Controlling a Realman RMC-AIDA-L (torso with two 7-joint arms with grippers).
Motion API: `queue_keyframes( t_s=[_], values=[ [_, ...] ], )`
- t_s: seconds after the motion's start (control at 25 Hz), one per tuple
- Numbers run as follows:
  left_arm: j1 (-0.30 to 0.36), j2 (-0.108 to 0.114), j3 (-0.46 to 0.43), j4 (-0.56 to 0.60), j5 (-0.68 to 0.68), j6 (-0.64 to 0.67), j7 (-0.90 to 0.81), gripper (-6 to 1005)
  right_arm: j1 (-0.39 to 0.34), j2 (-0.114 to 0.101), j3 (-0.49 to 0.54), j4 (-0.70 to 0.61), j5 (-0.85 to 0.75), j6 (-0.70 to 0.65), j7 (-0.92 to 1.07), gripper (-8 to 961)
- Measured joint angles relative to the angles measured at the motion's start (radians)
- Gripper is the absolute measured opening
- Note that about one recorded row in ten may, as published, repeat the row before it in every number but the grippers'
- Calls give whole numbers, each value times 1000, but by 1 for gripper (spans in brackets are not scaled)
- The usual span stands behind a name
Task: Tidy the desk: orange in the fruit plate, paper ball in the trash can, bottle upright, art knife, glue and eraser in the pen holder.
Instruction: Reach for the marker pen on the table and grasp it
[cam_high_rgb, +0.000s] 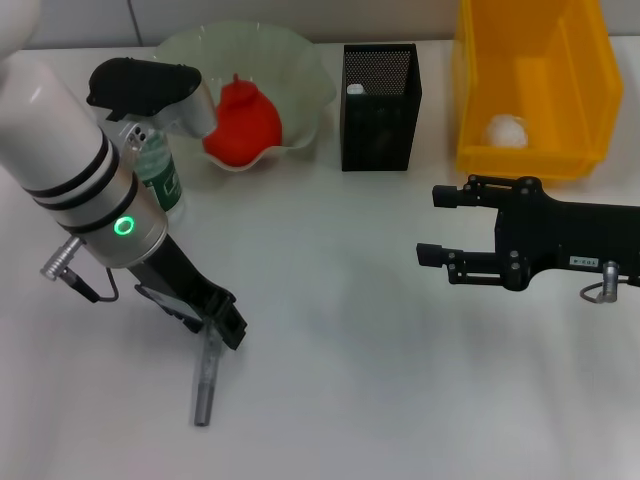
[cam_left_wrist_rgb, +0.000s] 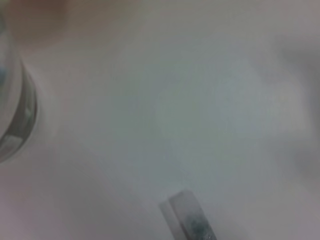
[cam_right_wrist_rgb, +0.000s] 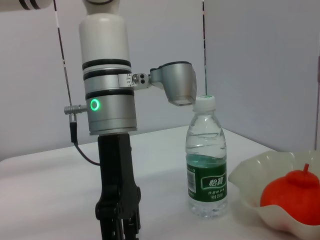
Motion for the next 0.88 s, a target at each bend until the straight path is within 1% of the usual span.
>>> queue_keyframes(
  t_s=[0.24,0.36,0.48,0.68,0.88],
  values=[
    [-1,0,8,1,-1,-7,2,547,-2,0,0,0,0,-1,0,729],
    [-7,0,41,-3,4,-16,2,537,-3,1,0,0,0,-2,0,729],
    [-9,0,50,-3,9,-20,2,532,-3,1,0,0,0,-4,1,729],
    [-11,0,53,-3,15,-28,0,313,-3,1,10,0,0,-15,3,730],
    [-11,0,53,-3,22,-28,-1,267,-3,0,13,0,0,-16,10,730]
  ],
)
